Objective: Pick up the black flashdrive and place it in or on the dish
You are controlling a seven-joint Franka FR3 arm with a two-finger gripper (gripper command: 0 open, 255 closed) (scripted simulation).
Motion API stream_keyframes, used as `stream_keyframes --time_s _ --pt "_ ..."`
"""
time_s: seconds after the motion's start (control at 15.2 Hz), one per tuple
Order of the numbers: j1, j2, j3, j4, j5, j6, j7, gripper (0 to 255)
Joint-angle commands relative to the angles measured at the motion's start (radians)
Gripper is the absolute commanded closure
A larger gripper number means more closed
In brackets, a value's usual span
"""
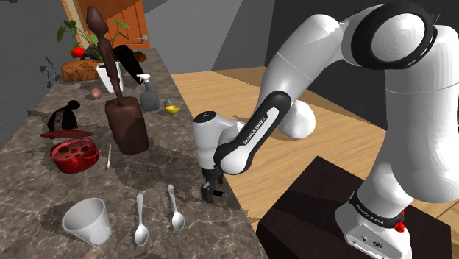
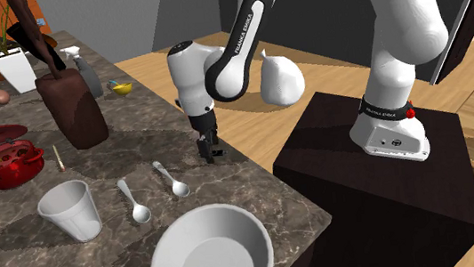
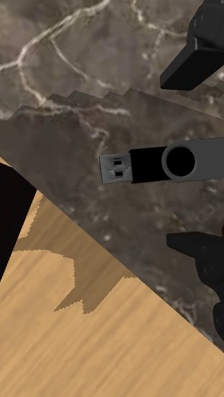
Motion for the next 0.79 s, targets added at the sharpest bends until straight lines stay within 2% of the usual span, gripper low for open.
stream_keyframes --time_s 0.0,0.26,0.33,0.73 --pt "0.0 0.002 -0.001 0.0 -0.001 0.002 0.0 0" --pt "0.0 0.002 -0.001 0.0 -0.001 0.002 0.0 0" --pt "0.0 0.002 -0.001 0.0 -0.001 0.002 0.0 255" --pt "0.0 -0.005 0.001 -0.004 0.001 -0.001 0.0 255"
